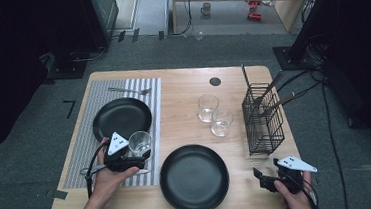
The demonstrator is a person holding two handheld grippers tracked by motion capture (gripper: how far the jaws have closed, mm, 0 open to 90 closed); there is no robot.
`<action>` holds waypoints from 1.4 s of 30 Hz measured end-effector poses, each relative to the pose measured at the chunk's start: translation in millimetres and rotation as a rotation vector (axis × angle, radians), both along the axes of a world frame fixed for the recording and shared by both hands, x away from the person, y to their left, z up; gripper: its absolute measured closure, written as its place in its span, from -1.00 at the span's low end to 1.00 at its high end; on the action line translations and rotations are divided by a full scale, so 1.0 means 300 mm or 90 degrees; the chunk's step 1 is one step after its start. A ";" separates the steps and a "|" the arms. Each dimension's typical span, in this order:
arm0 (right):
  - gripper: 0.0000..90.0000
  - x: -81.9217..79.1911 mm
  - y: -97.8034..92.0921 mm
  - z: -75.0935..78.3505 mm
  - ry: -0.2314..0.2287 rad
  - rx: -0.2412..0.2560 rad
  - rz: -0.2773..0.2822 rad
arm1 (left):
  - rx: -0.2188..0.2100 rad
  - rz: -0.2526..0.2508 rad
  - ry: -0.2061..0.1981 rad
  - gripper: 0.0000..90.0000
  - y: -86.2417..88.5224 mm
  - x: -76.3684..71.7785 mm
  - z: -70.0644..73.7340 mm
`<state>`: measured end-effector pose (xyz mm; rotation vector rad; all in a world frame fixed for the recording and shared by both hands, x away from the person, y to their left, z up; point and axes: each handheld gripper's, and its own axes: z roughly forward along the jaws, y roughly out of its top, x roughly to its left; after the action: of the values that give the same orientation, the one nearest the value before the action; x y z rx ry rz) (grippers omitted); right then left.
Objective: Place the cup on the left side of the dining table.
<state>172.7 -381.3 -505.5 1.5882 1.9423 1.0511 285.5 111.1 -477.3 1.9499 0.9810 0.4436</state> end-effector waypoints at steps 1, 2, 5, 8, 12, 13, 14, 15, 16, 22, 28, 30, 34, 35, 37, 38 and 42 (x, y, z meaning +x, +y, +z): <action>-0.72 -0.001 -0.003 -0.001 0.001 0.000 -0.004 | -0.002 -0.002 0.000 -0.90 0.003 -0.004 0.004; -0.72 -0.001 -0.007 -0.003 0.001 -0.002 -0.005 | -0.003 -0.002 -0.001 -0.92 0.005 -0.007 0.008; -0.72 0.000 -0.013 -0.007 0.003 -0.006 -0.013 | -0.006 0.002 -0.004 -0.93 0.017 -0.018 0.018; -0.72 0.001 -0.019 -0.009 0.005 -0.010 -0.020 | -0.015 0.005 -0.006 -0.94 0.034 -0.031 0.028; -0.72 0.002 -0.026 -0.011 0.006 -0.012 -0.027 | -0.018 0.009 -0.011 -0.94 0.054 -0.047 0.038; -0.72 0.002 -0.030 -0.014 0.008 -0.013 -0.032 | -0.018 0.010 -0.011 -0.94 0.067 -0.057 0.042; -0.72 0.002 -0.030 -0.014 0.008 -0.013 -0.032 | -0.018 0.010 -0.011 -0.94 0.067 -0.057 0.042; -0.72 0.002 -0.032 -0.016 0.008 -0.013 -0.034 | -0.017 0.011 -0.013 -0.94 0.073 -0.062 0.043; -0.72 0.002 -0.033 -0.017 0.009 -0.014 -0.035 | -0.017 0.012 -0.015 -0.94 0.082 -0.068 0.045; -0.73 0.007 -0.040 -0.028 0.015 -0.023 -0.050 | -0.021 0.025 -0.014 -0.94 0.128 -0.096 0.045; -0.73 0.008 -0.048 -0.033 0.016 -0.029 -0.059 | -0.027 0.043 -0.006 -0.94 0.172 -0.116 0.031; -0.73 0.009 -0.048 -0.035 0.018 -0.031 -0.063 | -0.032 0.050 0.000 -0.94 0.190 -0.120 0.027; -0.73 0.008 -0.053 -0.036 0.021 -0.034 -0.068 | -0.038 0.063 0.007 -0.94 0.224 -0.131 0.021; -0.73 0.008 -0.056 -0.037 0.019 -0.034 -0.068 | -0.038 0.066 0.008 -0.94 0.233 -0.134 0.020; -0.73 0.007 -0.059 -0.037 0.019 -0.032 -0.071 | -0.036 0.072 0.009 -0.94 0.248 -0.139 0.018; -0.73 0.008 -0.061 -0.037 0.018 -0.032 -0.072 | -0.036 0.072 0.009 -0.94 0.248 -0.139 0.018; -0.73 0.006 -0.067 -0.040 0.020 -0.037 -0.078 | -0.033 0.090 0.011 -0.94 0.289 -0.151 0.009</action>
<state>174.6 -401.4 -517.5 1.6779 1.8531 0.9181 240.3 197.6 -474.5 1.8476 1.1362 0.4767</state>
